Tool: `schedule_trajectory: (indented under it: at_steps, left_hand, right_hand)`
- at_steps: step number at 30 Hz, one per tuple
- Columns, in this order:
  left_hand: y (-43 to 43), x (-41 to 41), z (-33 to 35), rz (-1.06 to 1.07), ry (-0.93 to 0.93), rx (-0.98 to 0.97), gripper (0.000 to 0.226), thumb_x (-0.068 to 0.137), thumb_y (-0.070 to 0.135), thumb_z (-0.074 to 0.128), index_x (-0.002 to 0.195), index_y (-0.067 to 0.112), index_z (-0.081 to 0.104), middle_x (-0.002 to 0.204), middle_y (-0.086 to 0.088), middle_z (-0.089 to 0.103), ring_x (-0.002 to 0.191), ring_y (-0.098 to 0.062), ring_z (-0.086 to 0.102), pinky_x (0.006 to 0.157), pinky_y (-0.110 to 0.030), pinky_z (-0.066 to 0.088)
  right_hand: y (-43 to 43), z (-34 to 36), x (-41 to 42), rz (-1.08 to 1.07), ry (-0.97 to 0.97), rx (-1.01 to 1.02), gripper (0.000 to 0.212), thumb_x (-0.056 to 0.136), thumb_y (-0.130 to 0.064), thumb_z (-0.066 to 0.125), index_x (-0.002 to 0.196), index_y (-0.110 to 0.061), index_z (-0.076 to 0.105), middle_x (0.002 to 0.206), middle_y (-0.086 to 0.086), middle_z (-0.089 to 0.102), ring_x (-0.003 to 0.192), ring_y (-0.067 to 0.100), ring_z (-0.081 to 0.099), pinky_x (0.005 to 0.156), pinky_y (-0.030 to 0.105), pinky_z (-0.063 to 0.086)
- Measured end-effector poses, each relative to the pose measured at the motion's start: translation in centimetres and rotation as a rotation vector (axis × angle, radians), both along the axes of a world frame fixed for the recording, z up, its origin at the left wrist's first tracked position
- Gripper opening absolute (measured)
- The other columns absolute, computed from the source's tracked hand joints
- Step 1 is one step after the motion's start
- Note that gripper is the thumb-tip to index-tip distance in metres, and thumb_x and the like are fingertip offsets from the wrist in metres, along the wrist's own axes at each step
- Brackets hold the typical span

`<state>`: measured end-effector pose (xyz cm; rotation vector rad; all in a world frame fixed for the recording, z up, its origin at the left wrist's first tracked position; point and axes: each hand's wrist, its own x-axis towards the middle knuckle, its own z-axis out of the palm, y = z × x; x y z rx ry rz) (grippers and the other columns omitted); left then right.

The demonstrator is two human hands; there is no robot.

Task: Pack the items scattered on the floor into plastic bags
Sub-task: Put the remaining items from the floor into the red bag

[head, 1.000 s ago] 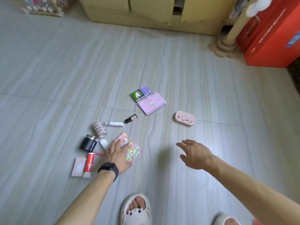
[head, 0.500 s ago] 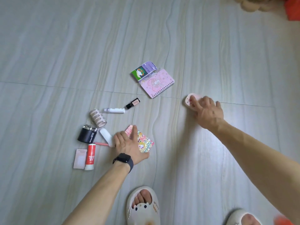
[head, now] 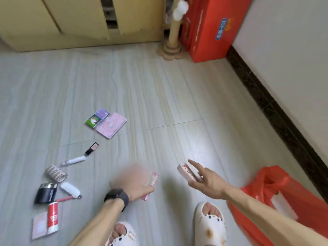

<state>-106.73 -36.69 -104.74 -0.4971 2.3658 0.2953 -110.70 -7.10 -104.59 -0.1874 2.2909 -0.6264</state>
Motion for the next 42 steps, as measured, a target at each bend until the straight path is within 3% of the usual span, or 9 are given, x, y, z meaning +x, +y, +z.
schedule_trajectory:
  at_steps: [6,12,17,20,22,30,33,36,42]
  left_hand:
    - [8.1,-2.2,10.5,-0.389,0.330,-0.044,0.109,0.048,0.072,0.055,0.143,0.043,0.012,0.120,-0.009,0.047,0.111,-0.031,0.049,0.097,-0.038,0.032]
    - [17.1,-1.9,17.2,-0.772,0.463,-0.092,0.111,0.044,0.071,0.052,0.144,0.043,0.013,0.114,-0.010,0.047,0.109,-0.031,0.047,0.097,-0.038,0.032]
    - [24.0,-0.8,17.5,-0.791,0.455,-0.038,0.104,0.051,0.072,0.054,0.142,0.041,0.014,0.112,-0.014,0.049,0.108,-0.033,0.048,0.092,-0.040,0.031]
    - [26.8,0.0,15.9,-0.758,0.411,0.052,0.102,0.055,0.077,0.053,0.142,0.040,0.016,0.111,-0.014,0.051,0.107,-0.035,0.051,0.092,-0.042,0.033]
    - [28.0,0.7,14.7,-0.763,0.400,0.102,0.104,0.053,0.078,0.053,0.143,0.040,0.016,0.112,-0.013,0.051,0.107,-0.035,0.051,0.094,-0.042,0.034]
    - [32.0,2.5,9.0,-1.118,0.385,0.124,0.113,0.047,0.077,0.055,0.147,0.037,0.017,0.116,-0.008,0.047,0.106,-0.030,0.048,0.095,-0.038,0.033]
    - [34.0,1.8,6.3,-1.170,0.339,0.176,0.120,0.048,0.082,0.052,0.151,0.033,0.014,0.125,-0.009,0.043,0.113,-0.030,0.045,0.099,-0.038,0.033]
    - [36.3,0.7,3.6,-1.169,0.272,0.301,0.121,0.053,0.091,0.049,0.152,0.033,0.011,0.140,-0.002,0.040,0.127,-0.026,0.040,0.104,-0.039,0.031]
    - [42.0,-2.9,-1.5,-1.065,0.388,0.434,0.053,0.090,0.062,0.041,0.141,0.047,0.040,0.156,-0.011,0.024,0.139,-0.029,0.028,0.111,-0.041,0.027]
  right_hand:
    - [11.4,4.5,15.5,-0.782,0.174,-0.255,0.047,0.090,-0.047,0.064,0.133,-0.049,0.044,0.094,-0.008,0.070,0.083,0.004,0.067,0.081,0.029,0.054]
    - [18.7,5.7,22.0,-1.261,0.233,-0.144,0.048,0.091,-0.049,0.062,0.135,-0.034,0.050,0.117,-0.006,0.064,0.103,0.016,0.063,0.079,0.025,0.046]
    - [23.4,3.4,20.9,-1.399,0.038,-0.067,0.075,0.077,-0.069,0.050,0.138,-0.025,0.052,0.126,0.000,0.067,0.111,0.027,0.065,0.096,0.039,0.052]
    - [23.2,4.5,19.6,-1.334,0.118,-0.048,0.053,0.092,-0.045,0.058,0.135,-0.013,0.051,0.132,0.002,0.058,0.116,0.027,0.059,0.089,0.021,0.050]
    - [22.6,4.5,19.0,-1.268,0.211,0.026,0.057,0.092,-0.041,0.062,0.139,-0.010,0.051,0.142,0.010,0.054,0.128,0.030,0.052,0.102,0.033,0.044]
    - [18.4,4.2,16.1,-1.229,-0.270,-0.995,0.042,0.094,-0.049,0.061,0.111,-0.011,0.070,0.098,0.010,0.074,0.096,0.030,0.070,0.094,0.051,0.054]
    - [18.8,2.3,15.5,-1.238,-0.115,-0.946,0.028,0.092,-0.026,0.067,0.111,-0.005,0.069,0.106,0.023,0.072,0.099,0.042,0.069,0.088,0.062,0.054]
    - [20.8,1.1,16.4,-1.304,0.040,-0.723,0.017,0.097,-0.018,0.060,0.111,-0.014,0.071,0.102,0.012,0.076,0.092,0.024,0.073,0.080,0.037,0.058]
    - [28.7,-0.1,18.1,-1.667,0.282,-0.334,0.019,0.098,-0.013,0.058,0.117,-0.012,0.063,0.096,0.000,0.074,0.082,0.014,0.071,0.072,0.027,0.055]
